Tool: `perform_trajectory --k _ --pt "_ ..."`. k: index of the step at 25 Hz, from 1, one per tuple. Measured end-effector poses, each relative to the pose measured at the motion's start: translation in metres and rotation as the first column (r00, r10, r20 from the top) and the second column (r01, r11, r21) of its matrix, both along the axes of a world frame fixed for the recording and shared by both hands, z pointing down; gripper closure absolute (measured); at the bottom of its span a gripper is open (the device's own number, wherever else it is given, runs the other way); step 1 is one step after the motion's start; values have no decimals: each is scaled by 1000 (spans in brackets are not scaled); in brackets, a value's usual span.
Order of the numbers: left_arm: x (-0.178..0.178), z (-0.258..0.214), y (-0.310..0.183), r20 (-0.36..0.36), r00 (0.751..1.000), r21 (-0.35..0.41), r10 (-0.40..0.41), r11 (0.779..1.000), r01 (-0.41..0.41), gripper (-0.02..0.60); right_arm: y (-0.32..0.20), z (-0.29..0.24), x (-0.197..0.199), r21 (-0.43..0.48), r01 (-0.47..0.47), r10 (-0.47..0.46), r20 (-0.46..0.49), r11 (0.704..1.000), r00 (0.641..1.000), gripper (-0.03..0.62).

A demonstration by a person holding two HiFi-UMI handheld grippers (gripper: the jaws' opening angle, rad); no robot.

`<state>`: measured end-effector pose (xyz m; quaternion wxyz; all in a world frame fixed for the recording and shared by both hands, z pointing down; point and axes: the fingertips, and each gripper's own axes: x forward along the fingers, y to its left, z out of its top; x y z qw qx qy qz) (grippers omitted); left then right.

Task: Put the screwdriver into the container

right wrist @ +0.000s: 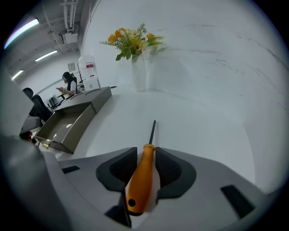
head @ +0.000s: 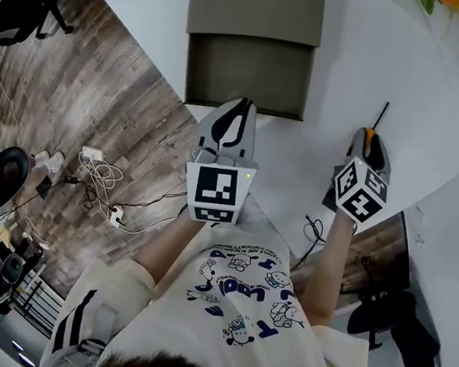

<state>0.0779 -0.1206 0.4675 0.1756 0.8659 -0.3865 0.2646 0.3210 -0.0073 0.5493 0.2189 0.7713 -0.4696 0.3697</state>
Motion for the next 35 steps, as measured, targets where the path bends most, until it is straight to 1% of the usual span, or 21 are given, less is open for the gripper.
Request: perform_trajectory --k 2,7,9,15,20,26,31,35 --pt "0 1 2 3 1000 -3 1 1000 -1 552 0 1 0 -6 -10 10 11 1000 1000 454" --pt "-4 5 6 13 1000 -9 -3 1000 3 552 -1 4 0 -27 -38 40 75 999 996 462" --pt "-6 6 7 15 1000 -9 -8 1000 8 551 -1 4 1 -36 -51 54 93 998 994 482" --pt "-10 3 8 8 1000 -4 -25 1000 25 551 -1 3 3 -20 -74 76 117 997 990 494" --pt "-13 -5 9 -7 999 10 -36 999 36 552 -4 -16 0 22 -46 44 80 999 996 494" --pt "-16 -22 7 -41 998 37 -48 998 50 552 -17 -54 -10 100 -6 2 38 995 999 496" --pt "-23 -35 3 -72 995 66 -67 995 72 552 -37 -83 -26 158 70 -69 -10 985 998 494" --pt "-31 -51 -3 -95 991 82 -91 992 99 551 -57 -108 -40 187 134 -130 -36 973 991 496"
